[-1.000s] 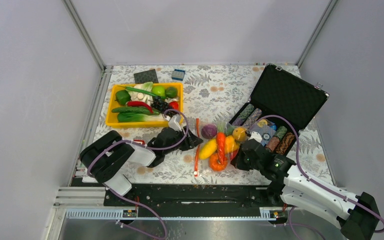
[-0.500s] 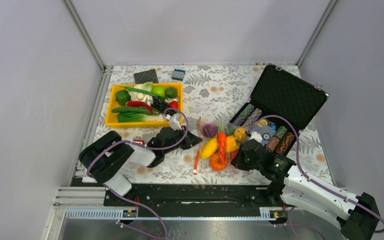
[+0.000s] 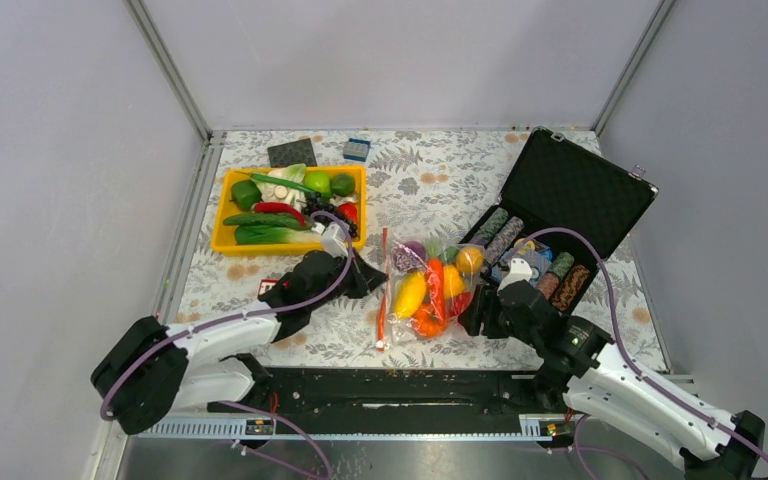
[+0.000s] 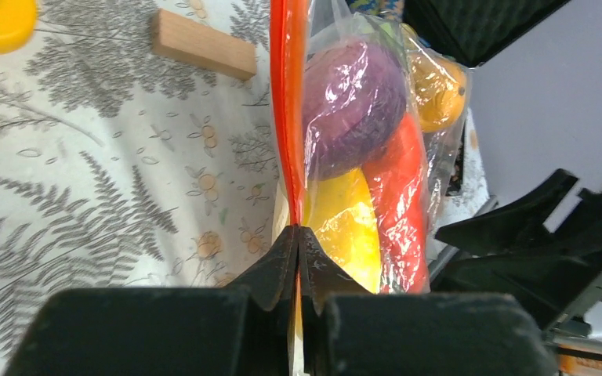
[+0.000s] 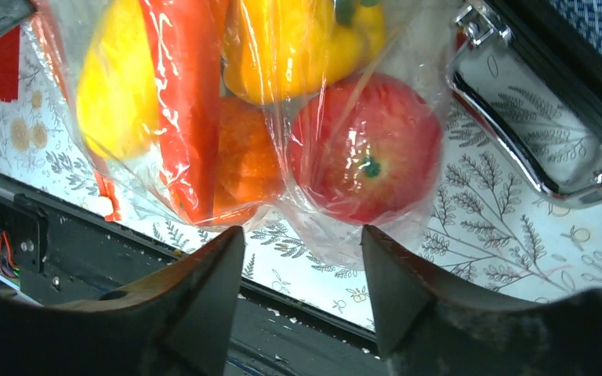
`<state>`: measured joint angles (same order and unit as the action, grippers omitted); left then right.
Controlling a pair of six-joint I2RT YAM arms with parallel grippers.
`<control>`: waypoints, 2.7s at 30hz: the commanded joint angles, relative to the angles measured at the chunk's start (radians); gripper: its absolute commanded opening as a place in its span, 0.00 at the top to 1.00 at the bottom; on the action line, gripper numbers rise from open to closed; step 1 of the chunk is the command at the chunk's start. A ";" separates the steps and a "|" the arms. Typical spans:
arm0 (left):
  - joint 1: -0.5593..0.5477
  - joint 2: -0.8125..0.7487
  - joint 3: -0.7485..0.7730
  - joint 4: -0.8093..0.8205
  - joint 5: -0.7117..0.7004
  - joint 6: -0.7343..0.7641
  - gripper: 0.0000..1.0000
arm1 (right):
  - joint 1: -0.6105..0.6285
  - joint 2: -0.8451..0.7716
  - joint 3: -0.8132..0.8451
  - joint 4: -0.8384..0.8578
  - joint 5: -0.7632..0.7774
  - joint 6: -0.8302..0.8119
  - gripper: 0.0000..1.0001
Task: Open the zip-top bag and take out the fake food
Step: Pick up the zipper food storage bag at the center of the board.
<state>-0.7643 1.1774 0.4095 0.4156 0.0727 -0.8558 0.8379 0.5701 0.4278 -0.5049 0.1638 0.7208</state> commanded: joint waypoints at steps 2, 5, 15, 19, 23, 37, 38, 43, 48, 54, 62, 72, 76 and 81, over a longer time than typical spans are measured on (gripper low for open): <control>-0.001 -0.108 0.058 -0.217 -0.108 0.044 1.00 | 0.004 -0.056 0.040 0.056 -0.068 -0.140 0.30; -0.001 -0.170 0.063 -0.321 -0.138 0.033 1.00 | 0.003 -0.078 0.027 0.116 -0.094 -0.155 0.29; -0.020 -0.358 0.072 -0.561 -0.197 -0.033 1.00 | 0.004 -0.042 -0.057 0.397 -0.009 -0.156 0.29; -0.027 -0.395 0.101 -0.639 -0.210 -0.083 1.00 | 0.009 -0.026 -0.064 0.478 -0.046 -0.200 0.29; -0.032 -0.380 0.178 -0.749 -0.240 -0.145 1.00 | 0.087 -0.050 -0.062 0.523 -0.047 -0.324 0.29; -0.038 -0.264 0.454 -0.978 -0.280 -0.292 1.00 | 0.539 0.030 0.051 0.575 0.208 -0.812 0.27; -0.038 -0.257 0.466 -0.991 -0.279 -0.300 1.00 | 0.577 0.040 0.048 0.600 0.240 -0.835 0.27; -0.038 -0.224 0.526 -1.041 -0.276 -0.342 1.00 | 0.779 0.142 0.030 0.758 0.418 -0.963 0.27; -0.038 -0.216 0.568 -1.082 -0.290 -0.380 1.00 | 0.910 0.289 0.017 1.020 0.575 -1.045 0.27; -0.039 -0.218 0.583 -1.100 -0.282 -0.434 1.00 | 0.960 0.488 0.017 1.325 0.700 -1.144 0.28; -0.038 -0.217 0.589 -1.099 -0.254 -0.457 1.00 | 0.963 0.631 0.002 1.615 0.823 -1.313 0.35; -0.038 -0.210 0.602 -1.098 -0.246 -0.464 1.00 | 0.964 0.600 -0.077 1.518 0.816 -1.192 0.41; -0.038 -0.200 0.619 -1.098 -0.234 -0.463 1.00 | 0.963 0.627 -0.085 1.534 0.823 -1.192 0.42; -0.037 -0.193 0.621 -1.097 -0.228 -0.463 1.00 | 0.963 0.666 -0.081 1.611 0.844 -1.227 0.47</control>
<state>-0.7986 0.9844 0.9813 -0.7132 -0.1768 -1.3083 1.7935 1.2137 0.3447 0.9970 0.9592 -0.5007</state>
